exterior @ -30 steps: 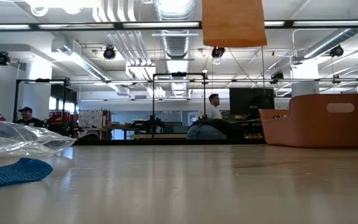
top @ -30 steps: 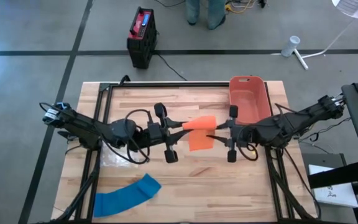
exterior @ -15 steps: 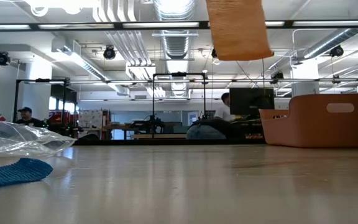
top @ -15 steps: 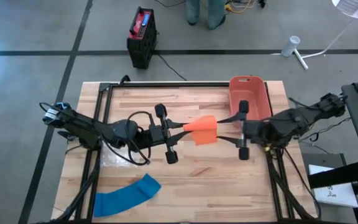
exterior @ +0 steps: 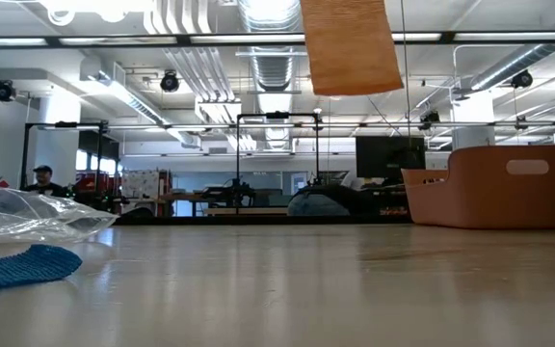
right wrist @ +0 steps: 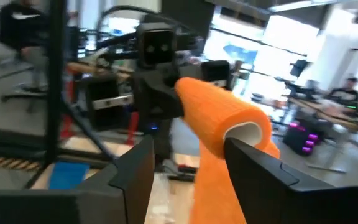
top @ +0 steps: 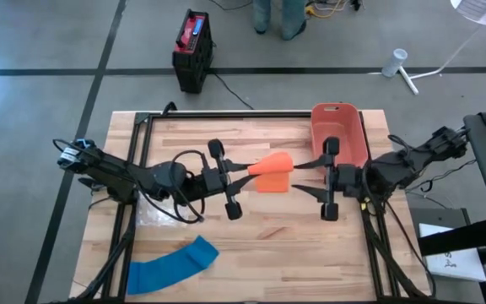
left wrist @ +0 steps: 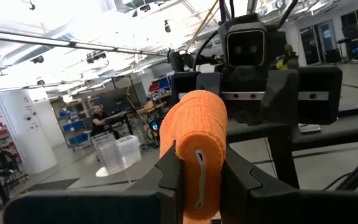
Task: Roll bandage
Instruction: Roll the orange bandage
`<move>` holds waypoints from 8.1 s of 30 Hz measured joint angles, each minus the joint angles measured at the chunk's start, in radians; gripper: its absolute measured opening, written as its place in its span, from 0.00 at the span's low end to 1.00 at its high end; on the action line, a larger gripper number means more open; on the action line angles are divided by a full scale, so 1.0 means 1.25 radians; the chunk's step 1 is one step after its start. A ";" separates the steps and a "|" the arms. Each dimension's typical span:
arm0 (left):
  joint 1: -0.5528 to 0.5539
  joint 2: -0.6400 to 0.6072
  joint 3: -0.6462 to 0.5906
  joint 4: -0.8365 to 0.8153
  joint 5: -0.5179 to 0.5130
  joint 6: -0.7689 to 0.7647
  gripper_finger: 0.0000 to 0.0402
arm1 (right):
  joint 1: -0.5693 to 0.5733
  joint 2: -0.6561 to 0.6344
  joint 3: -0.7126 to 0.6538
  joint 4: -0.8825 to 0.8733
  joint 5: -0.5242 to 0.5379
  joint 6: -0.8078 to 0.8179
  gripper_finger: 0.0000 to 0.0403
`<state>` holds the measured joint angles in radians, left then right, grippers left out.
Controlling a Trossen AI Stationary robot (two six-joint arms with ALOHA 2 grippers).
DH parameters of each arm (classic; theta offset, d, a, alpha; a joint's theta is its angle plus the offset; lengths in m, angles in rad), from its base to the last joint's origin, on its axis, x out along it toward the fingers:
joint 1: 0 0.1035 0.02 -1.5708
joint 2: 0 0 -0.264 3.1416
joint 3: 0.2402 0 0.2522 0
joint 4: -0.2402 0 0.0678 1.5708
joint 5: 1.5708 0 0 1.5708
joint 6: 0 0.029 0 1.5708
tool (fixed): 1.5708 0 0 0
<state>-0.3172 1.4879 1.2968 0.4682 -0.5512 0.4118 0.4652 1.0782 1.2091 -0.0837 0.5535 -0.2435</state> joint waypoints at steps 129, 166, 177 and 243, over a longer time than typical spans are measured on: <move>-0.001 -0.001 -0.002 -0.055 0.135 0.176 0.13 | 0.052 0.021 0.009 -0.007 0.009 -0.008 0.34; -0.003 0.000 -0.003 -0.147 0.031 0.241 0.52 | 0.040 0.006 0.009 -0.077 -0.028 0.036 0.01; 0.037 0.005 -0.009 -0.164 0.152 0.037 0.54 | 0.043 -0.008 0.009 -0.133 -0.126 0.049 0.01; 0.180 -0.099 -0.065 0.066 -0.044 0.251 0.00 | 0.048 0.028 0.010 -0.217 -0.383 0.303 0.01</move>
<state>-0.0927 1.3643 1.2152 0.5507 -0.6065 0.7258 0.5247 1.1128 1.2217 -0.3549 0.0752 0.1355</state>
